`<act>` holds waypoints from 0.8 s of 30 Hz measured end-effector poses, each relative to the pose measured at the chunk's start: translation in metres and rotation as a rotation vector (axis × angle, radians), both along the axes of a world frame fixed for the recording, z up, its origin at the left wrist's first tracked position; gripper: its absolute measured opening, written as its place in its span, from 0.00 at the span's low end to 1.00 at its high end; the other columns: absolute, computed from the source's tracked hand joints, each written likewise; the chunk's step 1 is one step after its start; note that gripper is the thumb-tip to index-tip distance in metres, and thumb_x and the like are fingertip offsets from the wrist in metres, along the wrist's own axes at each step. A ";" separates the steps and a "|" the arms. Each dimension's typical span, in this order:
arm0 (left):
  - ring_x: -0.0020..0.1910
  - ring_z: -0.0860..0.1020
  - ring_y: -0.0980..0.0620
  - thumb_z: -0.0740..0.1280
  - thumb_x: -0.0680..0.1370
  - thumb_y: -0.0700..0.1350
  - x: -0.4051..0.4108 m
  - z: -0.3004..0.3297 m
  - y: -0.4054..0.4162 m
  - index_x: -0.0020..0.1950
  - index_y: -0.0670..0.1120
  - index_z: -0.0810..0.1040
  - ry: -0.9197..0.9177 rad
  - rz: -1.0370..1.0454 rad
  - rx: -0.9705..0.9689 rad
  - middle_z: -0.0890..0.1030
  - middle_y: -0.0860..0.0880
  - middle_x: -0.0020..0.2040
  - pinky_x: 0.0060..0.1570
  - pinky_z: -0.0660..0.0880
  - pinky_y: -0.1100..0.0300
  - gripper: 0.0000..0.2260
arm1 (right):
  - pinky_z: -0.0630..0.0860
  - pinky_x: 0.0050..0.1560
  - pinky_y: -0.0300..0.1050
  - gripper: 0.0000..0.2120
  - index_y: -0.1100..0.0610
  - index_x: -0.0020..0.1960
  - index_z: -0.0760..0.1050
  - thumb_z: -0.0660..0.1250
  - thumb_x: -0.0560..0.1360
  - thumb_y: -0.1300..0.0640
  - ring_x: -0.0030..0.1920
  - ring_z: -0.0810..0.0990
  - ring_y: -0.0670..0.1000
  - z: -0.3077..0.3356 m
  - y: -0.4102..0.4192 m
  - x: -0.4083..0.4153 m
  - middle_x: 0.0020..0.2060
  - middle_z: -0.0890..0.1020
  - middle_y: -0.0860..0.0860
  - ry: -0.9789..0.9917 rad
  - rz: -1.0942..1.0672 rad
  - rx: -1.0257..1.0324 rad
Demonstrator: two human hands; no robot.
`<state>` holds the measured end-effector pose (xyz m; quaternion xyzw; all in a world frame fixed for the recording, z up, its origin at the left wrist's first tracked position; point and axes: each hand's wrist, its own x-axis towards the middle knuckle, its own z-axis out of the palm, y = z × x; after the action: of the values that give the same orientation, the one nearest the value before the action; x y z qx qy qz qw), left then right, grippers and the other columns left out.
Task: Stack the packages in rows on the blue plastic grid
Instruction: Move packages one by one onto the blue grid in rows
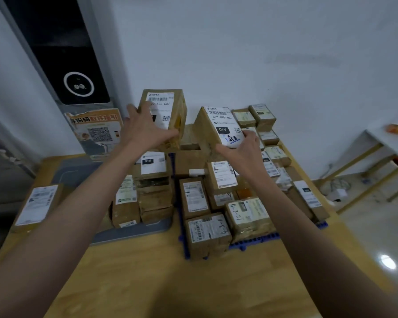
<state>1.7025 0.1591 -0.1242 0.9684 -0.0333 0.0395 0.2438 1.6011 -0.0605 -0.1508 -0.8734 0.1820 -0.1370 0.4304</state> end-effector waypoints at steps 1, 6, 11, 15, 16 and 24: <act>0.69 0.65 0.35 0.72 0.63 0.68 0.001 -0.001 -0.011 0.75 0.55 0.57 0.006 -0.012 0.010 0.59 0.43 0.72 0.61 0.70 0.41 0.46 | 0.74 0.59 0.55 0.46 0.60 0.72 0.59 0.71 0.62 0.41 0.64 0.68 0.54 -0.002 -0.011 0.002 0.61 0.66 0.51 0.002 -0.001 -0.002; 0.66 0.67 0.36 0.71 0.63 0.69 0.007 -0.013 -0.055 0.74 0.55 0.56 0.021 -0.012 0.032 0.61 0.44 0.67 0.57 0.72 0.44 0.46 | 0.76 0.60 0.59 0.47 0.59 0.71 0.59 0.69 0.60 0.40 0.63 0.69 0.54 -0.012 -0.060 0.014 0.58 0.65 0.50 0.023 0.002 0.017; 0.64 0.69 0.36 0.71 0.63 0.70 0.015 -0.026 -0.085 0.75 0.55 0.55 0.060 0.047 0.064 0.63 0.43 0.67 0.56 0.72 0.45 0.47 | 0.75 0.60 0.58 0.43 0.60 0.71 0.59 0.73 0.64 0.44 0.64 0.70 0.55 -0.030 -0.110 0.031 0.59 0.65 0.49 0.027 0.043 0.075; 0.66 0.68 0.35 0.71 0.62 0.71 0.023 -0.029 -0.096 0.75 0.54 0.55 0.074 0.107 0.096 0.63 0.43 0.68 0.58 0.71 0.43 0.48 | 0.74 0.62 0.59 0.43 0.63 0.71 0.60 0.74 0.65 0.45 0.65 0.70 0.56 -0.038 -0.137 0.056 0.58 0.66 0.50 0.028 0.069 0.102; 0.67 0.67 0.35 0.71 0.62 0.71 0.026 -0.029 -0.097 0.75 0.54 0.55 0.076 0.117 0.096 0.62 0.43 0.69 0.59 0.71 0.42 0.48 | 0.74 0.62 0.59 0.42 0.63 0.71 0.60 0.74 0.66 0.46 0.65 0.71 0.56 -0.040 -0.142 0.064 0.59 0.67 0.51 0.028 0.074 0.109; 0.66 0.67 0.34 0.70 0.61 0.71 0.063 -0.035 -0.088 0.74 0.57 0.55 0.097 0.170 0.120 0.60 0.44 0.70 0.59 0.71 0.42 0.47 | 0.76 0.59 0.58 0.36 0.61 0.64 0.64 0.75 0.65 0.45 0.61 0.72 0.56 -0.043 -0.171 0.138 0.57 0.70 0.54 0.006 0.032 0.124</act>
<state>1.7654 0.0713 -0.1589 0.9814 0.0583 0.0111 0.1825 1.7394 -0.2315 -0.1936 -0.8484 0.1776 -0.1161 0.4851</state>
